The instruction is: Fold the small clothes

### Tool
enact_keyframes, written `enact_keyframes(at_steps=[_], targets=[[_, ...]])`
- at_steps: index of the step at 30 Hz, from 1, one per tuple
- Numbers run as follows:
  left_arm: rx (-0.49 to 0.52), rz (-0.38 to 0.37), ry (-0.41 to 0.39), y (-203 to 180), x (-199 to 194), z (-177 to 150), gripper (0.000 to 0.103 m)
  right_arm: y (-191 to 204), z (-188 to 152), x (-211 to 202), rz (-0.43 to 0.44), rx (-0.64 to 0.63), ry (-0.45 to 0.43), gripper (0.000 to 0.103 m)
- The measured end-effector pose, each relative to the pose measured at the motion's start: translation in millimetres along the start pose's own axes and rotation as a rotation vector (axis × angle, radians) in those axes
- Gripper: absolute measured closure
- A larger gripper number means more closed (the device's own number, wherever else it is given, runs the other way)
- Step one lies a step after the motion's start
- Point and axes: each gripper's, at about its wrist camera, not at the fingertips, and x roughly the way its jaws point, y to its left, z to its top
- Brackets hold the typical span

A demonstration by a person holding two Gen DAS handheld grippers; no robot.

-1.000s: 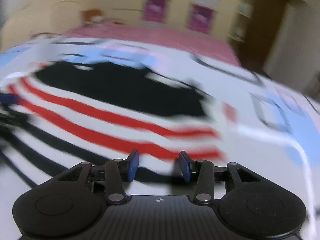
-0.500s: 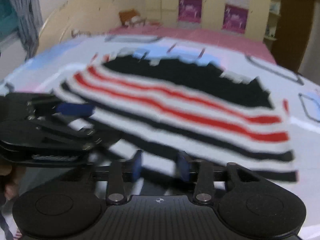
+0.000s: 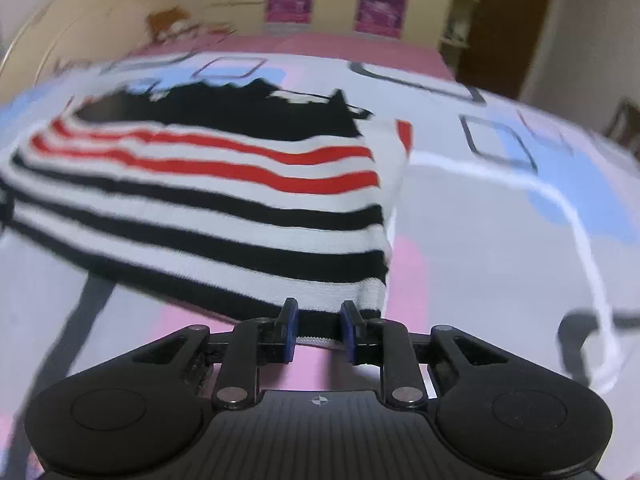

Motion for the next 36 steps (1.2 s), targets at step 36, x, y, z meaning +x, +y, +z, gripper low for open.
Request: enact_keyframes(at_steps=[36], targets=[[-0.159, 0.045, 0.002, 14.2, -23.1, -6.7, 0.015, -13.4, -8.6, -8.6, 0.01, 0.066, -0.031, 0.08]])
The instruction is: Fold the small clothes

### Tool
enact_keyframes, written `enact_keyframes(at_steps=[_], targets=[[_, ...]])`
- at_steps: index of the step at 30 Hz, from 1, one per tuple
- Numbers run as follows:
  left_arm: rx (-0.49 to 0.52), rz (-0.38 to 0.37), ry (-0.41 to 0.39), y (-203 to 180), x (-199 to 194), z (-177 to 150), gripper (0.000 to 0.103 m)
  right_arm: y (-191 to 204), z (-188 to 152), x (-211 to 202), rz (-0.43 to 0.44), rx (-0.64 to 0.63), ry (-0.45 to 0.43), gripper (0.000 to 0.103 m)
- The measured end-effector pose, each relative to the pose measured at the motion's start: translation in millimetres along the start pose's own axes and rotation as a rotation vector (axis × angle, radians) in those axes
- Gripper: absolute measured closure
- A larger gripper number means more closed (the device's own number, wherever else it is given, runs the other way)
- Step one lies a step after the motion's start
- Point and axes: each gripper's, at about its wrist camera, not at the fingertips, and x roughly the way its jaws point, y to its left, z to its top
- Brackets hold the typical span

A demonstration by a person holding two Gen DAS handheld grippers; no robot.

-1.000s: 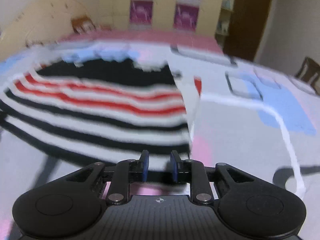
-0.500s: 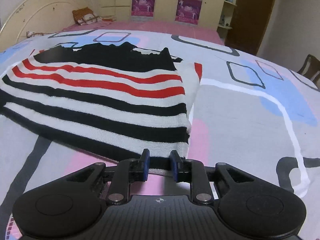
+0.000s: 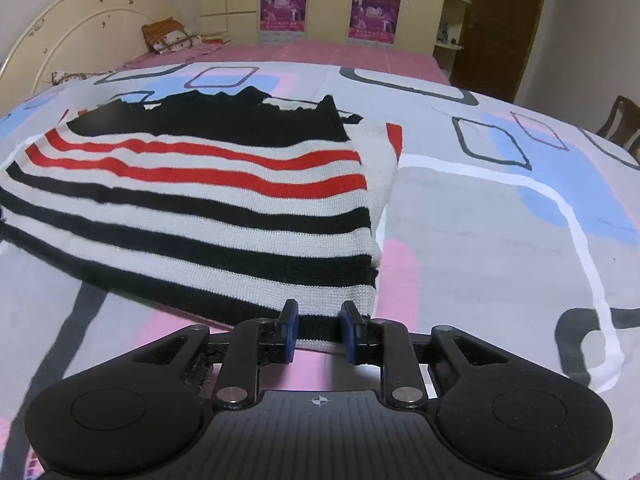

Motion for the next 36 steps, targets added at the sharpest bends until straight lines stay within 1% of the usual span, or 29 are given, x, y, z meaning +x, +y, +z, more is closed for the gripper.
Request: enact_keyframes(at_steps=[1, 2, 3, 4, 5, 6, 7, 8, 9, 10, 12, 13, 15, 19, 22, 23, 25, 29, 32, 36], targets=[[-0.015, 0.025, -0.016, 2.9, -5.8, -4.3, 0.015, 0.1, -0.2, -7.1, -0.007, 0.008, -0.028, 0.06], [-0.034, 0.02, -0.015, 6.6, -9.1, -8.2, 0.02, 0.7, -1.2, -14.4, -0.024, 0.023, -0.064, 0.014], [-0.07, 0.007, -0.004, 10.9, -10.3, -11.8, 0.023, 1.4, -3.1, -22.0, -0.036, 0.035, -0.113, 0.006], [-0.123, -0.009, 0.005, 15.9, -11.2, -16.6, 0.028, 1.8, -4.6, -27.5, -0.016, 0.035, -0.143, 0.007], [-0.176, -0.037, 0.01, 20.4, -10.9, -21.0, 0.033, 2.9, -4.8, -33.0, 0.0, 0.04, -0.16, 0.016], [-0.217, -0.058, 0.01, 23.9, -9.8, -23.8, 0.035, 4.6, -4.5, -37.5, 0.017, 0.043, -0.175, 0.024], [-0.269, -0.074, 0.01, 27.6, -7.6, -26.5, 0.037, 7.3, -3.0, -39.8, 0.031, 0.041, -0.178, 0.041], [-0.311, -0.088, 0.002, 30.6, -5.8, -27.7, 0.037, 10.2, -1.3, -40.1, 0.036, 0.041, -0.171, 0.064], [-0.345, -0.106, -0.01, 32.0, -4.4, -28.2, 0.037, 11.9, 0.4, -40.0, 0.046, 0.05, -0.167, 0.075], [-0.378, -0.126, -0.015, 33.0, -1.8, -27.8, 0.038, 12.7, 2.5, -39.7, 0.06, 0.063, -0.165, 0.088], [-0.428, -0.142, -0.019, 33.4, 4.0, -26.9, 0.04, 14.2, 6.7, -38.2, 0.077, 0.095, -0.163, 0.09], [-0.447, -0.152, -0.023, 33.7, 7.2, -26.4, 0.043, 15.4, 8.1, -36.9, 0.081, 0.103, -0.162, 0.09], [-0.474, -0.164, -0.028, 33.5, 13.7, -25.5, 0.043, 16.9, 11.8, -31.9, 0.09, 0.112, -0.15, 0.09], [-0.488, -0.168, -0.046, 32.7, 22.5, -22.0, 0.044, 18.4, 16.3, -18.9, 0.102, 0.128, -0.131, 0.09], [-0.505, -0.165, -0.065, 33.9, 28.0, -21.3, 0.048, 19.5, 19.7, -10.8, 0.114, 0.149, -0.124, 0.09], [-0.511, -0.167, -0.071, 34.8, 29.5, -21.1, 0.05, 20.5, 21.3, -8.8, 0.119, 0.153, -0.126, 0.092], [-0.526, -0.175, -0.083, 37.0, 34.0, -20.0, 0.05, 23.4, 25.5, -5.0, 0.132, 0.153, -0.13, 0.103], [-0.543, -0.183, -0.108, 38.3, 41.4, -15.8, 0.052, 29.5, 36.4, 2.5, 0.145, 0.152, -0.141, 0.103], [-0.582, -0.197, -0.129, 41.5, 48.4, -12.3, 0.052, 34.6, 46.5, 11.8, 0.171, 0.165, -0.135, 0.103], [-0.648, -0.209, -0.149, 46.1, 61.0, -7.8, 0.06, 48.8, 61.7, 26.3, 0.201, 0.162, -0.128, 0.103]])
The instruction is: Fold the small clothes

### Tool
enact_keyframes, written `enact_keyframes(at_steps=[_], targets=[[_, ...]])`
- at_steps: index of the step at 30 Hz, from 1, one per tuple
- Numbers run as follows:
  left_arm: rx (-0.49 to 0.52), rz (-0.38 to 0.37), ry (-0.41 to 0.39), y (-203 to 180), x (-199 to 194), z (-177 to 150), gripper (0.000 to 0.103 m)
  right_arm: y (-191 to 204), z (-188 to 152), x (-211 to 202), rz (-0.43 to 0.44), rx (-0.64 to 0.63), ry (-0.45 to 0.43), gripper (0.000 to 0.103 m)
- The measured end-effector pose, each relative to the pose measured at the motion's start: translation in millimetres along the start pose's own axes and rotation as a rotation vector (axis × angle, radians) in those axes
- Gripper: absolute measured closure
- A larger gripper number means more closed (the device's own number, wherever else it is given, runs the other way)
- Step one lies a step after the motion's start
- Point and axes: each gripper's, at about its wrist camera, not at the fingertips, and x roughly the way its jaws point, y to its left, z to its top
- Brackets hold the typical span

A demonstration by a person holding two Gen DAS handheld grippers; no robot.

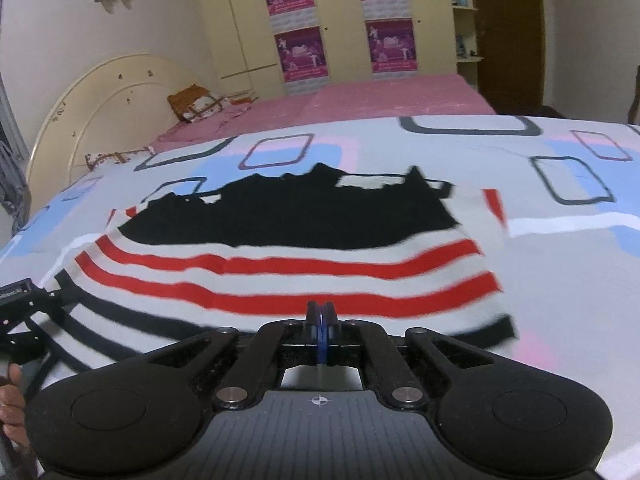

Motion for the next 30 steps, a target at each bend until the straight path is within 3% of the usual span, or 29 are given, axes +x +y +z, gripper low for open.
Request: enact_keyframes(at_steps=[6, 8, 12, 15, 16, 17, 19, 23, 30], targets=[[-0.08, -0.021, -0.003, 8.3, 17.1, 8.9, 0.079, 23.5, 15.2, 27.0, 0.035, -0.018, 0.027, 0.103], [-0.066, -0.024, 0.007, 5.7, 17.1, 12.1, 0.085, 31.3, 19.9, 34.4, 0.039, -0.025, 0.038, 0.103], [0.001, -0.129, -0.056, -8.5, -8.0, 17.7, 0.086, 42.6, 29.5, 36.9, 0.052, -0.044, 0.026, 0.103], [-0.059, -0.032, 0.026, 11.9, 9.3, 13.7, 0.086, 48.6, 25.1, 51.7, 0.076, -0.075, 0.068, 0.103], [-0.122, -0.048, 0.035, 23.5, 13.1, 11.0, 0.086, 51.0, 19.6, 65.0, 0.05, -0.1, 0.128, 0.103], [-0.141, -0.063, 0.029, 25.6, 11.2, 12.2, 0.086, 51.4, 13.5, 70.9, 0.037, -0.114, 0.126, 0.103], [-0.103, -0.045, 0.032, 17.0, 9.4, 15.3, 0.086, 54.7, 15.1, 72.0, 0.023, -0.133, 0.133, 0.103], [-0.13, -0.044, 0.025, 18.6, 9.4, 13.6, 0.086, 57.8, 17.0, 72.9, -0.002, -0.143, 0.156, 0.103], [-0.047, -0.024, -0.016, 1.7, -4.2, 7.9, 0.086, 50.8, 16.7, 74.4, 0.033, -0.125, 0.151, 0.103]])
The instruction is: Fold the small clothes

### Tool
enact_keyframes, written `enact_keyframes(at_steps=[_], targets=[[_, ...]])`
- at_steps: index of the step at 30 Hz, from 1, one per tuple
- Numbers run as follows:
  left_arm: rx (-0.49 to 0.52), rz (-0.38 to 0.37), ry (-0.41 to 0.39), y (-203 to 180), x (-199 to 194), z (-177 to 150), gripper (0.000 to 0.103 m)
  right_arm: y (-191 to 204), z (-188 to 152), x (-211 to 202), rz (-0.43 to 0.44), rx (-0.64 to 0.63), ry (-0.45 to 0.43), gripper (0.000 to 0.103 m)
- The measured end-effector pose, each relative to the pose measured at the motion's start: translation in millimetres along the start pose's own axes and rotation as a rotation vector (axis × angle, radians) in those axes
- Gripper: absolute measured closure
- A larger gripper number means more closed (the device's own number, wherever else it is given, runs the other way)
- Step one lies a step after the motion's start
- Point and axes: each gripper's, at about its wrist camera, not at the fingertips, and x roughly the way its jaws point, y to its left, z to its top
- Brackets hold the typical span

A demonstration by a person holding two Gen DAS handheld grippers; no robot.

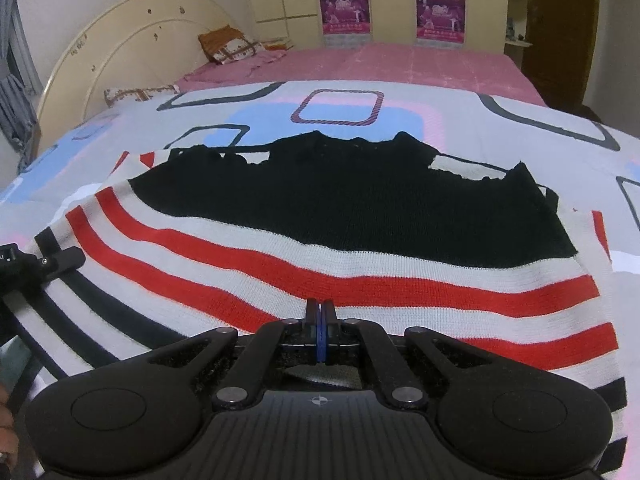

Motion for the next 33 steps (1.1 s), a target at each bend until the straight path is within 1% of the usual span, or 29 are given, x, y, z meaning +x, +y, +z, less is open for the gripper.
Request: enact_keyframes(at_steps=[4, 6, 7, 10, 13, 14, 16, 19, 23, 25, 27, 29, 30, 32, 33], targets=[[0.032, 0.026, -0.02, -12.3, -11.2, -3.4, 0.086, -6.4, 0.0, -1.0, 0.035, 0.007, -0.005, 0.103], [0.053, 0.017, -0.041, -25.2, -19.3, -4.0, 0.086, -9.0, 1.7, -1.1, 0.053, -0.007, 0.002, 0.103], [0.075, 0.022, -0.045, -32.9, -20.9, -5.5, 0.086, -11.4, 2.1, -0.9, 0.064, -0.005, 0.004, 0.103], [0.113, 0.007, -0.056, -55.1, -27.8, -10.0, 0.086, -17.1, 2.5, -1.1, 0.096, -0.004, 0.005, 0.103], [0.167, -0.01, -0.044, -80.5, -31.4, -19.1, 0.086, -22.5, 4.6, -2.5, 0.13, 0.002, 0.014, 0.103], [0.182, -0.016, -0.037, -89.3, -31.8, -22.3, 0.086, -27.1, 6.1, -6.4, 0.149, 0.024, 0.008, 0.103], [0.226, -0.026, -0.027, -108.8, -32.2, -28.3, 0.086, -44.0, 6.8, -21.9, 0.182, 0.09, -0.048, 0.103], [0.288, -0.036, -0.001, -139.0, -28.4, -38.0, 0.086, -81.0, 4.4, -43.8, 0.178, 0.18, -0.098, 0.103], [0.377, -0.048, 0.068, -178.3, -14.2, -62.1, 0.086, -135.4, -2.7, -71.5, 0.15, 0.301, -0.136, 0.103], [0.448, -0.041, 0.124, -196.8, -2.5, -82.3, 0.086, -158.6, -7.5, -85.1, 0.139, 0.359, -0.153, 0.103], [0.491, -0.044, 0.181, -208.3, 9.3, -102.2, 0.086, -177.2, -9.8, -96.9, 0.134, 0.408, -0.164, 0.103], [0.546, -0.032, 0.267, -217.0, 26.7, -124.1, 0.086, -192.6, -12.3, -106.9, 0.161, 0.462, -0.179, 0.103], [0.569, -0.02, 0.313, -218.8, 35.5, -136.4, 0.085, -198.1, -13.4, -110.3, 0.179, 0.484, -0.179, 0.103], [0.614, 0.017, 0.384, -219.6, 48.7, -154.6, 0.076, -207.4, -13.4, -114.3, 0.206, 0.531, -0.183, 0.102], [0.645, 0.032, 0.397, -221.2, 50.5, -160.4, 0.072, -210.2, -12.1, -114.1, 0.203, 0.55, -0.176, 0.094]])
